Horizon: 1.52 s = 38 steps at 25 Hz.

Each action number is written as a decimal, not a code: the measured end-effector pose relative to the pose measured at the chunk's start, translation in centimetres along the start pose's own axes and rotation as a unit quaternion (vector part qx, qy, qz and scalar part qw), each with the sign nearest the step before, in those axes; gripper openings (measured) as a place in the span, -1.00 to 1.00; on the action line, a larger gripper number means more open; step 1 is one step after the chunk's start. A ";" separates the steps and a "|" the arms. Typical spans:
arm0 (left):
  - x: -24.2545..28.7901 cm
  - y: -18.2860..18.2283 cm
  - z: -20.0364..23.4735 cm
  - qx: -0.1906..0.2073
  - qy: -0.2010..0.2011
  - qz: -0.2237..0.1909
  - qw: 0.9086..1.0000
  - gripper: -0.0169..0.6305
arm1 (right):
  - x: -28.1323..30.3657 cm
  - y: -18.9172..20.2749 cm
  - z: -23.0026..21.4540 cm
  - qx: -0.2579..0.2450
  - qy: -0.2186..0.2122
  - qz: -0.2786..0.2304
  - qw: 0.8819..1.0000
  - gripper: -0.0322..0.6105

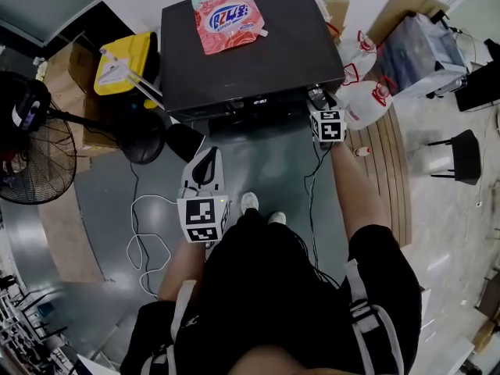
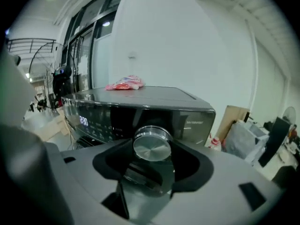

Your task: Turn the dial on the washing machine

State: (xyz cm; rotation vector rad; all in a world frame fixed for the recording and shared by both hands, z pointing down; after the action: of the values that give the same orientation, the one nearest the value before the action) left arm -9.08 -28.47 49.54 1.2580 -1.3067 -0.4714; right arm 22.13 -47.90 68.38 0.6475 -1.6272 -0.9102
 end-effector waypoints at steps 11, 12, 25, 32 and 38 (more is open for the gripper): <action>-0.6 0.2 -0.6 0.003 -0.001 -0.001 1.000 -0.96 | 0.1 0.4 -0.7 0.081 -0.041 -0.013 0.996 -0.15; -0.7 0.2 -0.6 0.003 -0.002 0.000 1.000 -0.96 | 0.1 0.5 -0.8 0.093 -0.046 -0.015 0.994 -0.15; -1.0 0.4 -0.5 0.005 -0.003 0.001 1.000 -0.96 | 0.0 1.5 -2.1 0.337 -0.125 -0.053 0.932 -0.15; -1.2 -1.4 -1.0 0.006 0.007 -0.030 1.000 -0.96 | -4.9 -0.7 -2.8 0.313 -0.066 -0.101 0.942 -0.41; -0.7 -3.8 -2.3 -0.001 0.024 -0.072 0.997 -0.96 | -13.1 -6.0 -0.4 0.168 -0.023 -0.147 0.974 -0.87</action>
State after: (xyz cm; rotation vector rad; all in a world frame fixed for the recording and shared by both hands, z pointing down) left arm -5.82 -28.20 46.41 1.3599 -1.1788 -0.5411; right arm 25.40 -40.78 56.28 1.1332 -1.7745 -0.8687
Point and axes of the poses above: the fingertips, and each gripper's own axes: x forward along the fingers, z to its left, y out of its underside, the point moved 5 cm from there along -x, backward along the fingers, and after that the axes turned 11 degrees about x, right-handed, at the moved point
